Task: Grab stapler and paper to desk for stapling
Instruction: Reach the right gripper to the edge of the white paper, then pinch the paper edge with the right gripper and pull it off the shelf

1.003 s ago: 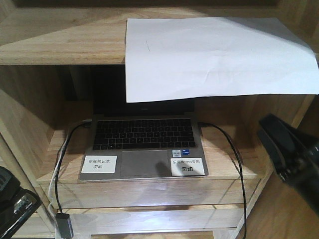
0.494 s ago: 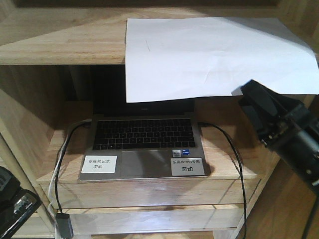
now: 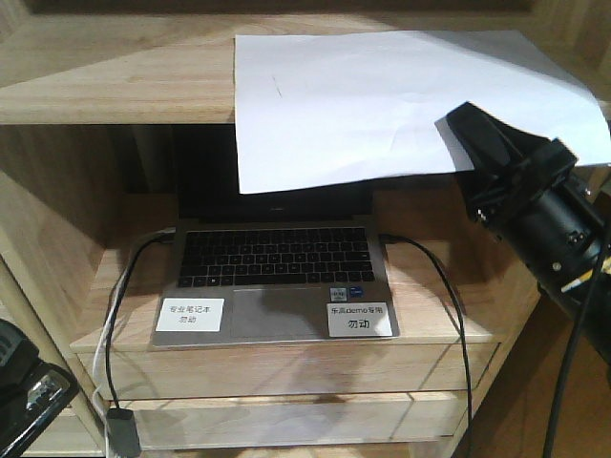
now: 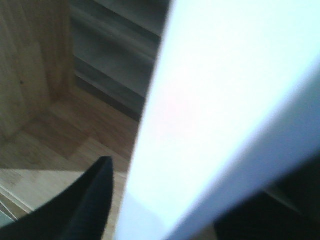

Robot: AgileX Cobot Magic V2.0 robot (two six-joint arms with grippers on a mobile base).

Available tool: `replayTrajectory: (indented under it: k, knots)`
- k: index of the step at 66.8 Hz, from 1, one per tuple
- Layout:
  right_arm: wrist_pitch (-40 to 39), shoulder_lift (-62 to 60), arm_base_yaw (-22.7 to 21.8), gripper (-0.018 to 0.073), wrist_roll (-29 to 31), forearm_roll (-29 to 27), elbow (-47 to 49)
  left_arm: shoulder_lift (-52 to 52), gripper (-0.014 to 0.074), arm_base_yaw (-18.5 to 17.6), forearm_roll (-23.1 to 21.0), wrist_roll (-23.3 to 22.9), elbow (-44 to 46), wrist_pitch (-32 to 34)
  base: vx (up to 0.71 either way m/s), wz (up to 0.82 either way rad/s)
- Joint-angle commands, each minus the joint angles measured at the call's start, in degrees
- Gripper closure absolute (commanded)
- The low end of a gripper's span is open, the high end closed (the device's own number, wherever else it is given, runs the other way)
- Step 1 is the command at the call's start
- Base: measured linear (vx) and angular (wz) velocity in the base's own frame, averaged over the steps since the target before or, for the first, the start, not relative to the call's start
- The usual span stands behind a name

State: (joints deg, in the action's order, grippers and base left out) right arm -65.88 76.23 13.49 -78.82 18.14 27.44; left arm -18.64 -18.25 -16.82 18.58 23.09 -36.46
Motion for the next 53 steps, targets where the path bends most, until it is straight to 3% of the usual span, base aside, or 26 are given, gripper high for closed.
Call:
replayTrajectory:
  k: [1,16,30,53]
  knots:
    - [-11.1,-1.1,0.1,0.0274,1.0,-2.4,2.6,-0.4,0.0603,-0.1,-1.5,-0.1,2.0,6.0,0.0,0.0]
    - [-11.1,-1.3,0.1,0.0578,0.7,-1.5,2.8,-0.4,0.0603,-0.1,-1.5,-0.1,2.0,6.0,0.0,0.0]
    - [-11.1,-5.3,0.1,0.0568,0.8,0.7,2.2,-0.4,0.0603,-0.1,-1.5,-0.1,2.0,6.0,0.0,0.0]
    - [-8.2,-20.7,0.1,0.0564,2.3,-3.3,-9.3,-0.4,0.0603,-0.1,-1.5,-0.1,2.0,6.0,0.0,0.0]
